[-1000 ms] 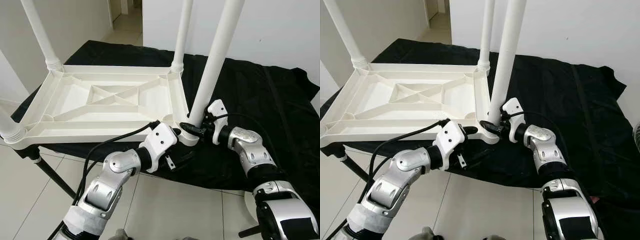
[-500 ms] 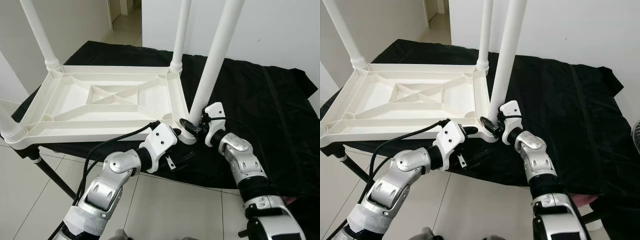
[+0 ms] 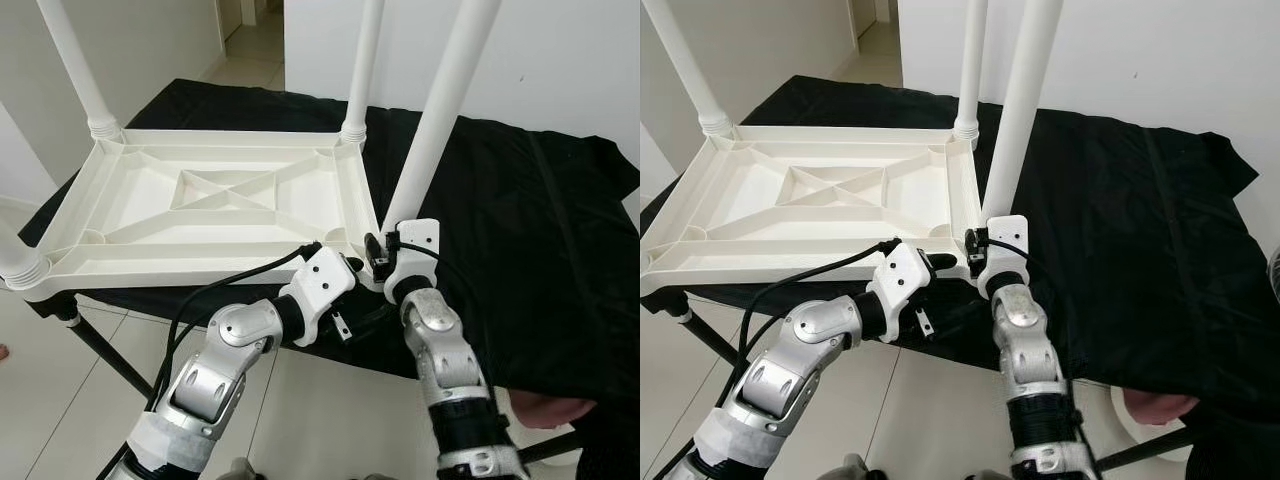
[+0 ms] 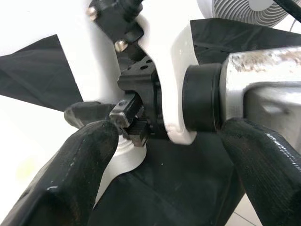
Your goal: Building children table
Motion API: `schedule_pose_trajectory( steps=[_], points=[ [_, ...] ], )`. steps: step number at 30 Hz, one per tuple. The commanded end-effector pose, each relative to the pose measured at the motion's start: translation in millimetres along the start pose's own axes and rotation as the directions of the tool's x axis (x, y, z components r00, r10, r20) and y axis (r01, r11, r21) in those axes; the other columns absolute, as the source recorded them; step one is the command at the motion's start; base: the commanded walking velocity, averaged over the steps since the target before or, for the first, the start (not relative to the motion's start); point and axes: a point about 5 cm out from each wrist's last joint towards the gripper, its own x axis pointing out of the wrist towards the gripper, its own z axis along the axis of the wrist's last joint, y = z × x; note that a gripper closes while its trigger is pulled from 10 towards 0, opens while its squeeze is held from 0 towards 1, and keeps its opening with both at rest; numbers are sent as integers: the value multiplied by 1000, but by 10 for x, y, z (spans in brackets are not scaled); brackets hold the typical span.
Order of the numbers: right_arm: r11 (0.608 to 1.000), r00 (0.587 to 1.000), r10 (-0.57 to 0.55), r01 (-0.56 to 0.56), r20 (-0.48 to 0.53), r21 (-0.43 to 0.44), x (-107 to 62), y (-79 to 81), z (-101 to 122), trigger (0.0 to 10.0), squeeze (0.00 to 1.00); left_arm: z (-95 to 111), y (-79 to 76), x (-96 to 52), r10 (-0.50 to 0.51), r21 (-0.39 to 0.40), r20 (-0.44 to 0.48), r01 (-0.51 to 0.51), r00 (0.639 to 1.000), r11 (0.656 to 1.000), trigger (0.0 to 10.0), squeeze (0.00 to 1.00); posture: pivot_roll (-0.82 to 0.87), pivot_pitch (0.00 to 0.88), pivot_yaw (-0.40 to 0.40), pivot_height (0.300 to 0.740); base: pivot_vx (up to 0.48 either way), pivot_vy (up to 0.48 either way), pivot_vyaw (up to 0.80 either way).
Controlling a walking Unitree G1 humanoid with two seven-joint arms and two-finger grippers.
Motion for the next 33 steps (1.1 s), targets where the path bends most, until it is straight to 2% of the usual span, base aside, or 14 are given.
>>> schedule_pose_trajectory(
  steps=[1, 2, 3, 11, 17, 18, 20, 23, 24, 25, 28, 29, 30, 33],
  points=[
    [1000, 997, -2, 2, -73, -5, -46, 25, -142, 10000, 0, -30, 3, -17, 43, -7, -16, -43, 999, 999, 10000, 0, -48, 38, 5, 740, 0, 0, 0],
    [1000, 998, -5, 5, -64, -4, -52, 16, -109, 10000, 0, -33, -6, -17, 41, -9, -17, -41, 999, 999, 10000, 0, -48, 38, 5, 740, 0, 0, 0],
    [1000, 999, 8, -7, -48, 11, -54, 2, -74, 10000, 1000, -34, -12, -14, 40, -11, -17, -40, 999, 999, 10000, 0, -52, 41, 4, 740, 0, 0, 0],
    [988, 991, 135, -134, -13, 72, -34, -95, 15, 10000, 1000, -29, -9, -4, 44, -11, -15, -44, 999, 999, 10000, 0, -54, 42, -1, 740, 0, 0, 0],
    [954, 952, 298, -298, -71, 21, -8, -267, -23, 10000, 1000, -31, -11, 0, 47, -12, -15, -47, 999, 999, 10000, 0, -55, 41, -5, 740, 0, 0, 0],
    [947, 944, 321, -321, -81, 17, -8, -288, -29, 10000, 0, -31, -11, 0, 48, -12, -14, -48, 999, 999, 10000, 0, -55, 41, -5, 740, 0, 0, 0],
    [934, 931, 353, -357, -96, -24, 9, -351, -41, 10000, 0, -31, -8, 2, 49, -12, -14, -50, 999, 999, 10000, 0, -55, 40, -7, 740, 0, 0, 0],
    [875, 879, 467, -475, -95, -94, 35, -436, -16, 10000, 0, -31, -5, -2, 51, -11, -14, -51, 999, 999, 10000, 0, -55, 39, -7, 740, 0, 0, 0],
    [841, 851, 516, -525, -99, -128, 52, -454, -6, 10000, 0, -30, -1, -2, 51, -9, -14, -51, 999, 999, 10000, 0, -55, 36, -4, 740, 0, 0, 0],
    [841, 851, 516, -525, -99, -128, 52, -454, -6, 10000, 0, -30, -1, -2, 51, -9, -14, -51, 999, 999, 10000, 0, -55, 36, -4, 740, 0, 0, 0],
    [786, 804, 583, -595, -115, -168, 96, -471, 4, 10000, 0, -31, 14, 1, 52, -7, -14, -52, 999, 999, 10000, 0, -56, 31, -1, 740, 0, 0, 0],
    [786, 804, 583, -595, -115, -168, 96, -471, 4, 10000, 0, -31, 14, 1, 52, -7, -14, -52, 999, 999, 10000, 0, -56, 31, -1, 740, 0, 0, 0],
    [760, 779, 614, -627, -125, -172, 133, -471, 7, 10000, 0, -27, 17, 4, 52, -6, -13, -52, 999, 999, 10000, 0, -56, 31, -1, 740, 0, 0, 0],
    [736, 759, 638, -651, -131, -184, 178, -460, 16, 10000, 0, -22, 21, 6, 52, -5, -12, -52, 999, 999, 10000, 0, -54, 28, 1, 740, 0, 0, 0]
  ],
)
